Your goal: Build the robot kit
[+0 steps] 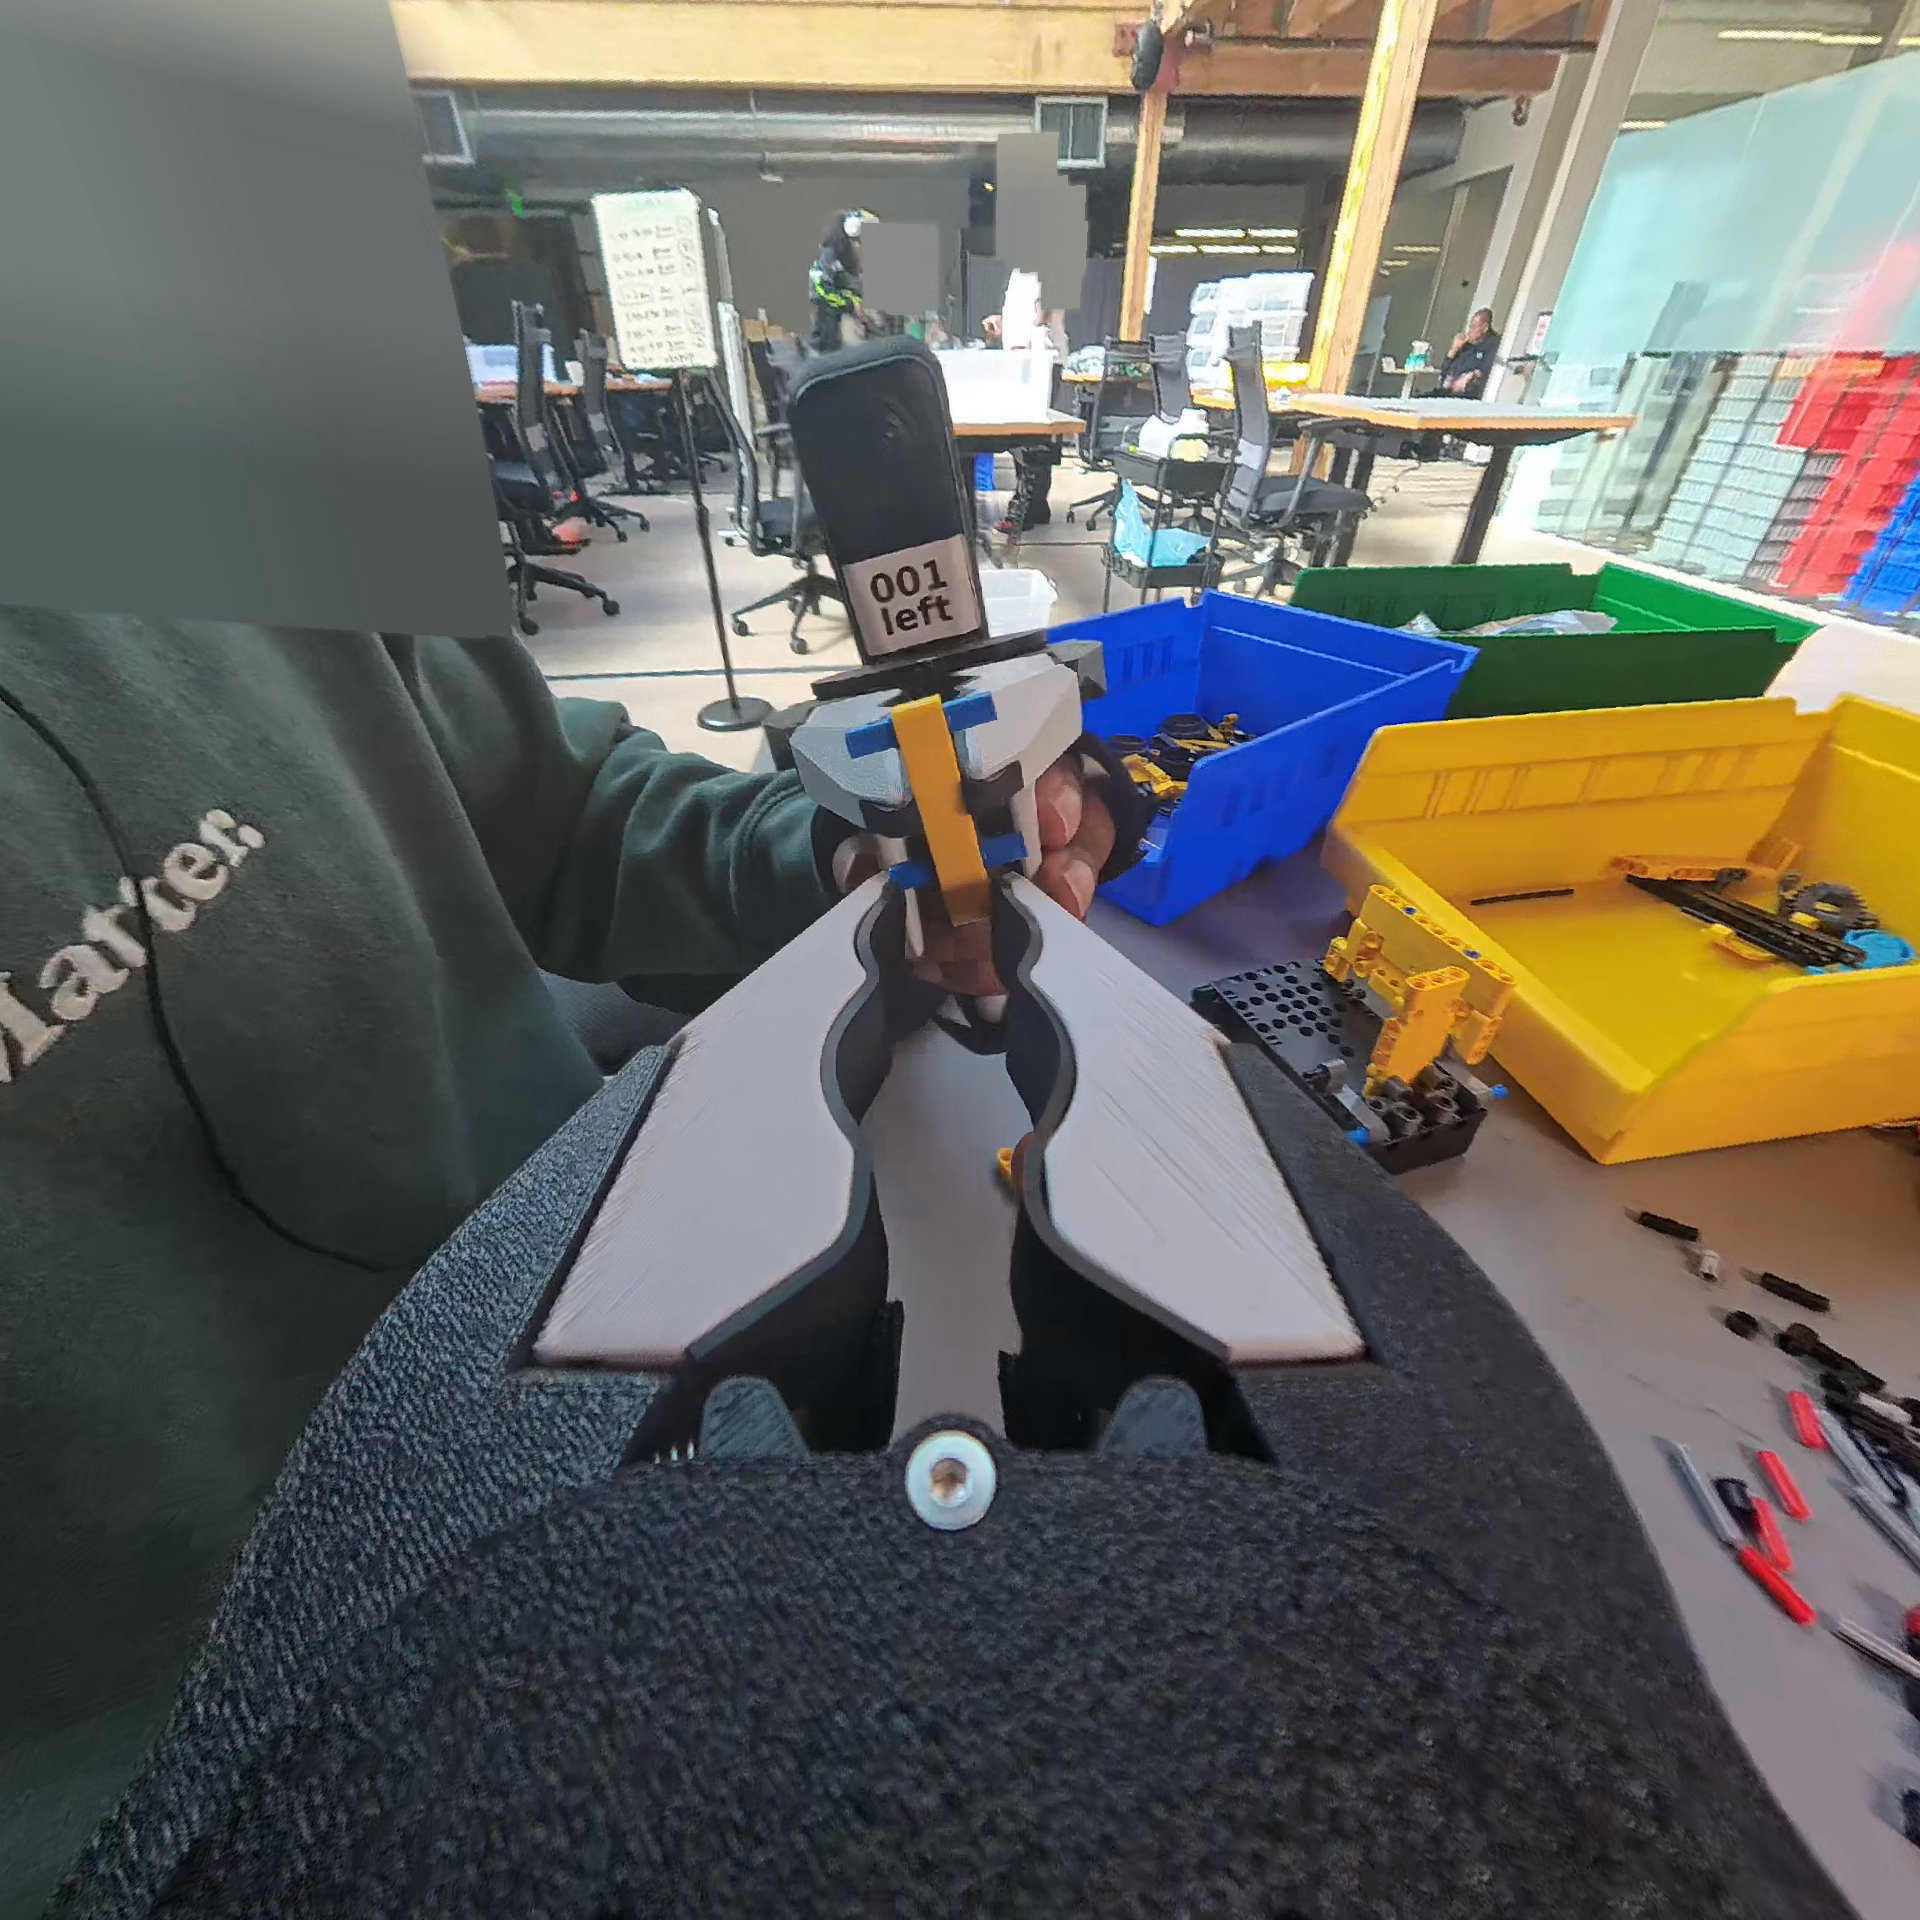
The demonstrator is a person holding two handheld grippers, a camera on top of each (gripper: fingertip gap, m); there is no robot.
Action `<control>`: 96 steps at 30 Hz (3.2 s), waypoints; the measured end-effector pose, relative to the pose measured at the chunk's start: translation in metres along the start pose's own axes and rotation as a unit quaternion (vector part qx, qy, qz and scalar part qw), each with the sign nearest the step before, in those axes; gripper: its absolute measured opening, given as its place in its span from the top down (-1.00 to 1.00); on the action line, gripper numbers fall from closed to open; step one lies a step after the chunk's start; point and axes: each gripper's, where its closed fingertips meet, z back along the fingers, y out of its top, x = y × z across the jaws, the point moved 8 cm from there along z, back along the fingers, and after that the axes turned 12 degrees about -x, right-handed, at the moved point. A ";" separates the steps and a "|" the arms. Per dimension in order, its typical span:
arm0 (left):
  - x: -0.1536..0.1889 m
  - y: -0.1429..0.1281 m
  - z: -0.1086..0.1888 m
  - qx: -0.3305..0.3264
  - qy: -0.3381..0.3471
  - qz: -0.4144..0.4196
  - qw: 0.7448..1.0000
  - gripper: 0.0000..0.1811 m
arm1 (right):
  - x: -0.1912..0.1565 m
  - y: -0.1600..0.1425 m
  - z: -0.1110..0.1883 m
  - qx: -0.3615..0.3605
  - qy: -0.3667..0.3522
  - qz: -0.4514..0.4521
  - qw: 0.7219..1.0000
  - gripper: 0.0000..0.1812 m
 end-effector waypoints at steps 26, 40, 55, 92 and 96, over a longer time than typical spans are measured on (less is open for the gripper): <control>-0.041 -0.039 0.011 -0.028 -0.012 0.133 0.991 0.93 | 0.032 -0.032 0.008 -0.054 -0.130 0.084 0.987 0.74; -0.053 -0.064 -0.003 -0.018 -0.078 0.347 0.934 0.94 | 0.033 -0.040 -0.002 -0.055 -0.200 0.134 0.969 0.79; -0.065 -0.078 -0.001 0.060 -0.098 0.481 0.869 0.93 | 0.037 -0.043 -0.010 -0.076 -0.299 0.178 0.935 0.87; -0.044 -0.122 -0.001 -0.455 0.058 0.162 0.874 0.85 | 0.031 -0.107 0.008 -0.383 -0.045 0.073 0.920 0.75; -0.041 -0.126 -0.003 -0.458 0.043 0.166 0.872 0.84 | 0.028 -0.110 -0.005 -0.382 -0.012 0.069 0.921 0.77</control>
